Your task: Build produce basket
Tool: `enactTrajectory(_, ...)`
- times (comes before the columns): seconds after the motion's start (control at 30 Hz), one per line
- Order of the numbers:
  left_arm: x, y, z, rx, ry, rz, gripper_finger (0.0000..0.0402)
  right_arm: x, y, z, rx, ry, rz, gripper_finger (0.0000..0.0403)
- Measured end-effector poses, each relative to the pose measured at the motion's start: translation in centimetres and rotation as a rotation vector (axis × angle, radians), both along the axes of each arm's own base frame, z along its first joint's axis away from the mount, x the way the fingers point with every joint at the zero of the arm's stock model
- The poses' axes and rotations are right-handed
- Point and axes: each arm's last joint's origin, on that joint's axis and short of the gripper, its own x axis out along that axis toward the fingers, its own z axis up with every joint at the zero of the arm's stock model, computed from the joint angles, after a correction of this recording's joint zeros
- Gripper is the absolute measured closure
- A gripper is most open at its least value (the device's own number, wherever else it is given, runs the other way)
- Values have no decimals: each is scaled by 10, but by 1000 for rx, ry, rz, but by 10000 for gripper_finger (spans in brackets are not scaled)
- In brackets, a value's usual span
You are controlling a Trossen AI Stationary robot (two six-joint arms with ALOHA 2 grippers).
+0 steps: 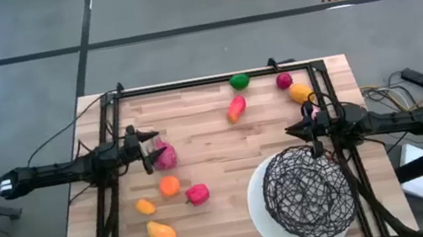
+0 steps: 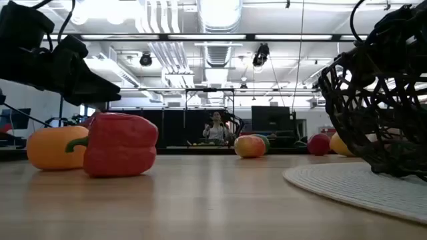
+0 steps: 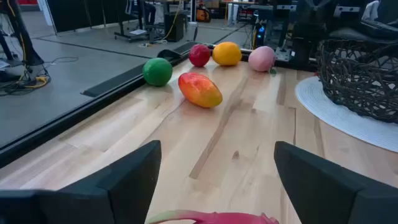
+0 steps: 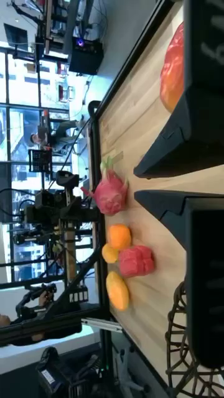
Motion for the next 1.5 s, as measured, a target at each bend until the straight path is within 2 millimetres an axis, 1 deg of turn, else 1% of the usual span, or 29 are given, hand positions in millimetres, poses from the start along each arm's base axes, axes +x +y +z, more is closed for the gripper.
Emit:
enactTrajectory(1.13, 0, 0, 0, 0, 0, 0, 104, 0, 0, 1, -10, -5, 1, 369)
enactTrajectory(1.27, 0, 0, 0, 0, 0, 0, 104, 0, 0, 3, 28, -27, 2, 369)
enactTrajectory(1.3, 0, 0, 0, 0, 0, 0, 104, 0, 0, 3, 61, -35, 2, 369)
enactTrajectory(1.43, 0, 0, 0, 0, 0, 0, 104, 0, 0, 9, 283, -102, 16, 369)
enactTrajectory(1.5, 0, 0, 0, 0, 0, 0, 104, -1, 0, 12, 311, -135, 23, 369)
